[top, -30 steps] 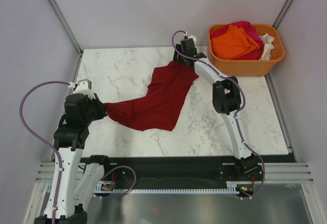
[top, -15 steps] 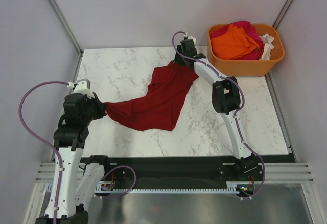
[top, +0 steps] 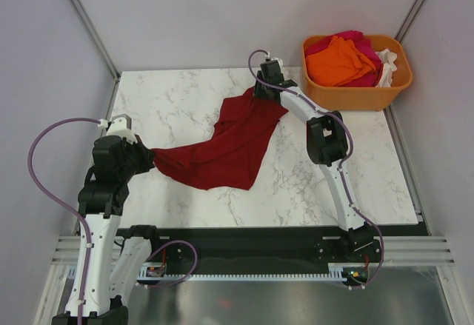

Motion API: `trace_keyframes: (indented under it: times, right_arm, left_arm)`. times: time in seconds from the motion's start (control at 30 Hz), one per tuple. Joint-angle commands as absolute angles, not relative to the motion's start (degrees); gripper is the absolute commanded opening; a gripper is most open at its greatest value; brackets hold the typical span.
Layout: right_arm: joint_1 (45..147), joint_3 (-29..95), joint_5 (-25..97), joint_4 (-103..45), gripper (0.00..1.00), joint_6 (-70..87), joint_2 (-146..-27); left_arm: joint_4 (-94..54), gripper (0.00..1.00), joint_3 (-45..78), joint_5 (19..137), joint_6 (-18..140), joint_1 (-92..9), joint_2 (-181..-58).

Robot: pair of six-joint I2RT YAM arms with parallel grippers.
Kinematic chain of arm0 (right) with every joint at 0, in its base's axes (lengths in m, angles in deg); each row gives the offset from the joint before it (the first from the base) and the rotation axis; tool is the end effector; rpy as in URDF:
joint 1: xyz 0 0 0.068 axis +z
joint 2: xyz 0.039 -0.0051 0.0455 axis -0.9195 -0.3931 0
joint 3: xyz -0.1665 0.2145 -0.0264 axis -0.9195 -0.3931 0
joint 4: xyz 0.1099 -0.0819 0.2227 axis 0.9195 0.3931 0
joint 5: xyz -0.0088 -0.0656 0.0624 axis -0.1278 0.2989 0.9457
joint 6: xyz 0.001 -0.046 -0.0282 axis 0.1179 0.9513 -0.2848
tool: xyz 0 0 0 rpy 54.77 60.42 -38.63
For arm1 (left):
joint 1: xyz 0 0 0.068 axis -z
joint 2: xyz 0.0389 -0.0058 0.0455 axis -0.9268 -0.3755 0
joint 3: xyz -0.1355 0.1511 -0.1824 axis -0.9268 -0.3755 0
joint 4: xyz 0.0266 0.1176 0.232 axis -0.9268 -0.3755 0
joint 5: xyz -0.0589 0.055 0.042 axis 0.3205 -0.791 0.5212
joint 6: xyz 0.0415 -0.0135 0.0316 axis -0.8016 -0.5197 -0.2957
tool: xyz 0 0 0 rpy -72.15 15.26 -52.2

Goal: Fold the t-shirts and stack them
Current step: Flatten the tshirt out

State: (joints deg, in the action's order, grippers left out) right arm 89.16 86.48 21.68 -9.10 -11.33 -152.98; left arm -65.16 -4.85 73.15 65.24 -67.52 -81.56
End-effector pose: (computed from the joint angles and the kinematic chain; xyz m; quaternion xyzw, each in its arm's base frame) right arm 0.5375 0.2158 0.1685 0.0623 0.8969 0.1292 0.4183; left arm 0.1315 -0.0032 0.3340 -0.1040 0.8602 -0.0976 0.4896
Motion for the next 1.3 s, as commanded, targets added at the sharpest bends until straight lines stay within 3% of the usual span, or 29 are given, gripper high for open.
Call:
trace_keyframes:
  times: [0.0,0.13,0.23,0.27,0.33,0.43,0.67,0.97,1.03,1.27]
  right_arm:
    - [89.53,85.07,21.99,-9.46,0.48,-11.53,-153.66]
    - [89.79,84.71,21.72,-9.46,0.47,-11.26,-153.93]
    - [89.79,84.89,21.02,-9.55,0.35,-11.26,-154.1]
    - [89.7,85.15,20.85,-9.55,0.25,-11.26,-154.1]
    - [89.7,85.59,20.58,-9.55,0.16,-11.17,-153.93]
    - [89.79,85.85,19.97,-9.47,0.08,-10.91,-153.05]
    - [89.7,83.4,17.94,-8.94,0.07,-8.46,-146.29]
    - [89.62,75.14,17.5,-6.74,0.08,-4.15,-126.17]
    - [89.7,72.59,17.5,-5.25,0.0,-3.79,-120.9]
    - [88.91,61.78,19.43,-4.1,0.0,-5.99,-101.48]
  left_arm:
    - [-62.76,0.02,-5.03,74.3,64.7,-67.85,-81.05]
    - [-62.67,0.02,-4.94,74.21,64.7,-67.85,-81.05]
    - [-62.76,0.02,-4.94,74.3,64.7,-67.85,-81.05]
    - [-62.76,0.02,-4.94,74.21,64.62,-67.85,-81.05]
    - [-62.76,0.02,-5.03,74.3,64.7,-67.85,-80.96]
    - [-62.76,0.02,-5.03,74.39,64.7,-67.85,-81.13]
    - [-62.76,0.02,-5.03,74.39,64.7,-67.85,-81.31]
    - [-63.54,0.02,-3.1,72.37,64.79,-67.85,-77.36]
    - [-64.25,0.02,-0.56,72.54,65.66,-67.85,-77.18]
    - [-68.11,0.02,16.04,70.62,64.62,-67.85,-79.46]
